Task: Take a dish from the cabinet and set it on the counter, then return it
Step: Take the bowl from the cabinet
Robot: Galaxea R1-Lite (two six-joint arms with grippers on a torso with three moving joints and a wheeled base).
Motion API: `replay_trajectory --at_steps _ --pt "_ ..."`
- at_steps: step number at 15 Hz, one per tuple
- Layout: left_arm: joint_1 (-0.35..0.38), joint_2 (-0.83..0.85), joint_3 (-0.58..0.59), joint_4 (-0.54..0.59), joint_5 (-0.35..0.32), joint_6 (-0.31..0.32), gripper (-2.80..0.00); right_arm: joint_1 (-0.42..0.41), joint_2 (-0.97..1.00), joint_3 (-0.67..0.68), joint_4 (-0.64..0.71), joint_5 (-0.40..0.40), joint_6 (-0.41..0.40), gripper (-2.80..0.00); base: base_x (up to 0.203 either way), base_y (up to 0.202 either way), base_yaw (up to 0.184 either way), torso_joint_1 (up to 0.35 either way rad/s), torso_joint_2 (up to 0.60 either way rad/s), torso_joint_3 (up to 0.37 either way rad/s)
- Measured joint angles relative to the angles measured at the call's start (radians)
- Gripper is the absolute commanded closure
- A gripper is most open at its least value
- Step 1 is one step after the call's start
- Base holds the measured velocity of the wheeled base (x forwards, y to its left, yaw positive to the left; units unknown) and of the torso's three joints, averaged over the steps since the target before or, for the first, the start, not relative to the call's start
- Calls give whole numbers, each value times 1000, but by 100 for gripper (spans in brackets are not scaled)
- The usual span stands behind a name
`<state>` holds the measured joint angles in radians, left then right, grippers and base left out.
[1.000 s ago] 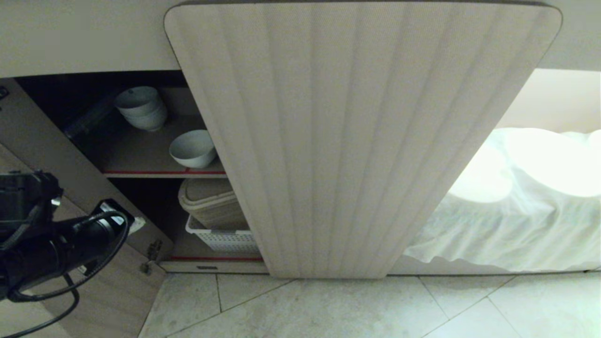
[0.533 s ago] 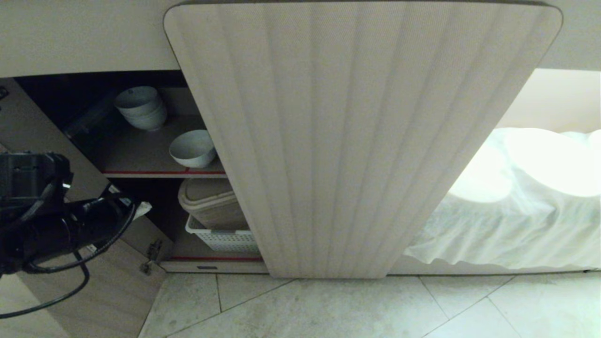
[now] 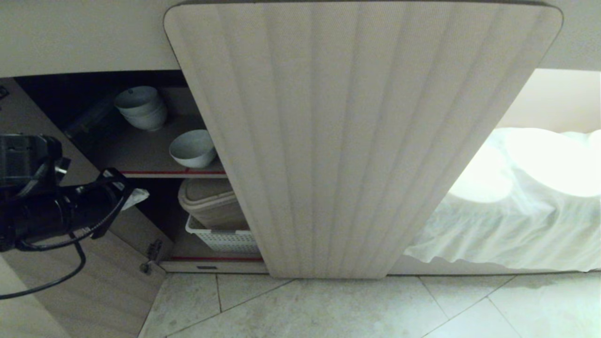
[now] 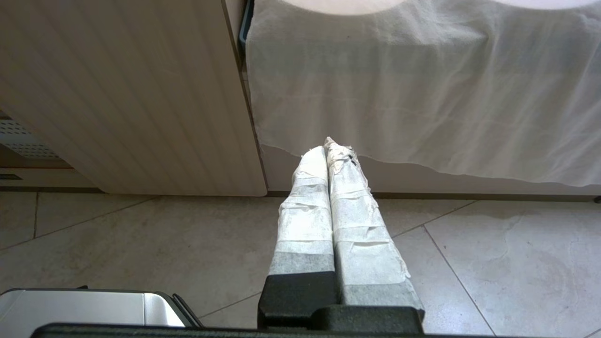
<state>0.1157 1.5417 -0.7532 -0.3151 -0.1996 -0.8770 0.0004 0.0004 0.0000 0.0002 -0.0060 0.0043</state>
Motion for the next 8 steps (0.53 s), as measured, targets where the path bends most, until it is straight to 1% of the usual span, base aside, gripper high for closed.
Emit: replay_trajectory --at_steps 8 --pt "-1 -7 -4 1 -2 1 -280 0 0 0 0 0 0 0 0 0 0 0 0 0"
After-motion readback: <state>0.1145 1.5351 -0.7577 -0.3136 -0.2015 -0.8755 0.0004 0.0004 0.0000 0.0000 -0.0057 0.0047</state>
